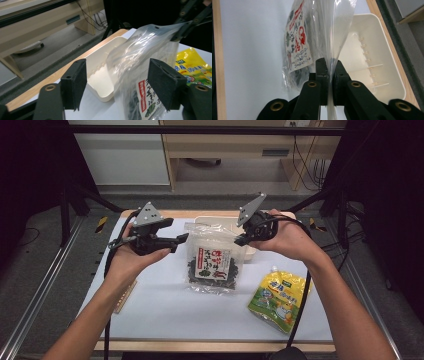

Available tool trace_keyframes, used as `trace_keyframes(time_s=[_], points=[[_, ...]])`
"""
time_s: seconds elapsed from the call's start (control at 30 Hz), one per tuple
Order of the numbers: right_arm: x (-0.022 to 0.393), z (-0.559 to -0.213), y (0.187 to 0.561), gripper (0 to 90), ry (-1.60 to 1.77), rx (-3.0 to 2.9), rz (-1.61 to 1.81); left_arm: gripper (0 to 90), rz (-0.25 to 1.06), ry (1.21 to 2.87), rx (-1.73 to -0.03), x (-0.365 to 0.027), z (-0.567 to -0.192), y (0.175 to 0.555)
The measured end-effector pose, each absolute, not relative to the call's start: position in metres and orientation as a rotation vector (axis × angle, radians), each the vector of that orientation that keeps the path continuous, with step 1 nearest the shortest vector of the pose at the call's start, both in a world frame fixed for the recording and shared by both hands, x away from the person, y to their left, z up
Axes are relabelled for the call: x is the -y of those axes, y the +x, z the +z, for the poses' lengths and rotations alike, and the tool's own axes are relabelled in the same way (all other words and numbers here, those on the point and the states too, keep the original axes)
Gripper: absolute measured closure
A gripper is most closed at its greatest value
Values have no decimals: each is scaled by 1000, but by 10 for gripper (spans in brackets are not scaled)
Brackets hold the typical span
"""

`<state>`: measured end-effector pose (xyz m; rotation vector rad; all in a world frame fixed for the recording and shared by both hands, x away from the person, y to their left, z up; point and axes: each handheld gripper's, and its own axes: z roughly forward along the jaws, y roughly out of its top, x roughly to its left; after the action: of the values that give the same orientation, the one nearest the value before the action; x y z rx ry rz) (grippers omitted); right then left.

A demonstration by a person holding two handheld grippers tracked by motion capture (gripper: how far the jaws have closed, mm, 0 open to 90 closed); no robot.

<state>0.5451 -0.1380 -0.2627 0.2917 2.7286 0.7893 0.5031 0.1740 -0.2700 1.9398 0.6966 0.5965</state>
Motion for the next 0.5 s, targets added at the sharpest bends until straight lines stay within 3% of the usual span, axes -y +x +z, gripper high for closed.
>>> trace_keyframes(time_s=[0.5], points=[[153,-245,542,869,440,-2705,850,124,597,1936,-862,-203,-304,511]])
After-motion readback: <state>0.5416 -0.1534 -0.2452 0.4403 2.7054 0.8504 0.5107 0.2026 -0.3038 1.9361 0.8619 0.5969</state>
